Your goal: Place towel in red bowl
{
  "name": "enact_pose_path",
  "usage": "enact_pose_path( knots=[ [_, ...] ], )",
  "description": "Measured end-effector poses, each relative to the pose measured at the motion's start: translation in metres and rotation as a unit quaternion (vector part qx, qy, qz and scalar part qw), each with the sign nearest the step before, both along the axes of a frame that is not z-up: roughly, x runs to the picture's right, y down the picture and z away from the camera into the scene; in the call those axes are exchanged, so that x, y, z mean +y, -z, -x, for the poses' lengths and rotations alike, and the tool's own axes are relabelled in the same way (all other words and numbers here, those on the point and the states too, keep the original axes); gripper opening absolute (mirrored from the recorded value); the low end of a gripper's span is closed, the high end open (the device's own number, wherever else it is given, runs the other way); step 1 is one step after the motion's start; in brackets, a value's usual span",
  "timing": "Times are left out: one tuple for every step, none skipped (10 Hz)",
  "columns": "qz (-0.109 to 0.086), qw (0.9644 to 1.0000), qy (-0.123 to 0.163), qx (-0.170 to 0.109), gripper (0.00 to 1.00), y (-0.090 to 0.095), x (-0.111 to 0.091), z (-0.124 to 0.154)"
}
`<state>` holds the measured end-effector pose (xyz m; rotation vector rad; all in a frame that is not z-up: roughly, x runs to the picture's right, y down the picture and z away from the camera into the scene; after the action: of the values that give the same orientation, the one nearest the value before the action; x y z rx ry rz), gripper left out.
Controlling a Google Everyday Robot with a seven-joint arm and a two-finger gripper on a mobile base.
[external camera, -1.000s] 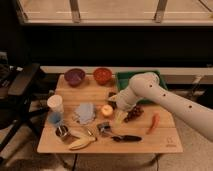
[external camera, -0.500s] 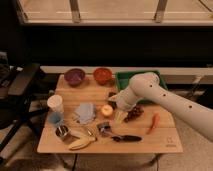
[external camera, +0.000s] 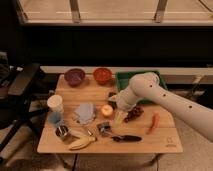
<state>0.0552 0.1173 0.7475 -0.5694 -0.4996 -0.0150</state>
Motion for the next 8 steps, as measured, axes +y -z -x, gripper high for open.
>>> enact_pose_path(
  knots=[
    [-0.006,1.0,0.004,0.003,0.8,-0.006,0.0,0.005],
    [-0.01,0.9999,0.012,0.001,0.8,-0.012,0.0,0.016],
    [-0.011,0.9997,0.02,-0.003,0.8,-0.019,0.001,0.029],
    [-0.01,0.9995,0.029,-0.008,0.8,-0.028,0.003,0.042],
    [-0.009,0.9993,0.034,-0.011,0.8,-0.038,0.004,0.05],
    [-0.008,0.9992,0.036,-0.013,0.8,-0.046,0.003,0.054],
    [-0.008,0.9991,0.039,-0.016,0.8,-0.061,0.002,0.061],
    [-0.008,0.999,0.041,-0.019,0.8,-0.071,0.001,0.067]
  ],
)
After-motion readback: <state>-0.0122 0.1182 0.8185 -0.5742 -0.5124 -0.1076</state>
